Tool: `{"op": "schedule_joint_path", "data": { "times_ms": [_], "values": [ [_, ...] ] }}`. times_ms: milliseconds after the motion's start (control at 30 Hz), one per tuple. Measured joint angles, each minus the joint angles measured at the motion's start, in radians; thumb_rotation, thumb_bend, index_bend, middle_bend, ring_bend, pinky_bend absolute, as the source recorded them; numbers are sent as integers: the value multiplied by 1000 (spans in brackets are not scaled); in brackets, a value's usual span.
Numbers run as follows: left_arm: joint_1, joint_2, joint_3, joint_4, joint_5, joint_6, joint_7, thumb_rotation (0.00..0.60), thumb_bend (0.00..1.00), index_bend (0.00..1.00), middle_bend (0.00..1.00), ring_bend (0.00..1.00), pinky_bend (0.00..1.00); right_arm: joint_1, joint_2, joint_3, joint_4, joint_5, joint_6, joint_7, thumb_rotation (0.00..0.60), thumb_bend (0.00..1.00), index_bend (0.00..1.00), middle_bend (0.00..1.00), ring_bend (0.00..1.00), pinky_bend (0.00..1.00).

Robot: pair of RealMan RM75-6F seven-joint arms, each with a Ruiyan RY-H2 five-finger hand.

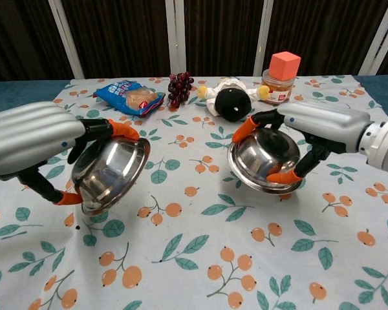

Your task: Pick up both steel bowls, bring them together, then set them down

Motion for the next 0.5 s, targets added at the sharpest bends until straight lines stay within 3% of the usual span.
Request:
{"op": "schedule_joint_path", "data": {
  "times_ms": [100,167,300,400,500],
  "values": [
    [-15,-38,-12,13,-27,-39,38,600,424,127,473,510,599,3,4,-8,-10,9,-21,4,600,364,117,166,340,709],
    [-23,-55,-17,22,-35,-55,44,600,408,55,444,510,599,7,17,-15,-28,19,-48,9,600,364,13,68,261,651],
    [-32,-82,-27,40,-48,-65,81,600,314,7,386,467,595,15,49,-32,-73,34,-85,16,600,364,0,0,149,542],
    [-33,-91,-32,43,-69,-76,102,600,154,0,256,356,599,15,55,-39,-81,29,-78,28,600,364,0,0,40,443],
    [-33,-87,-36,30,-103,-99,127,600,87,0,159,279,585,15,66,-49,-90,15,-74,33,600,364,0,0,1,394]
  ]
}}
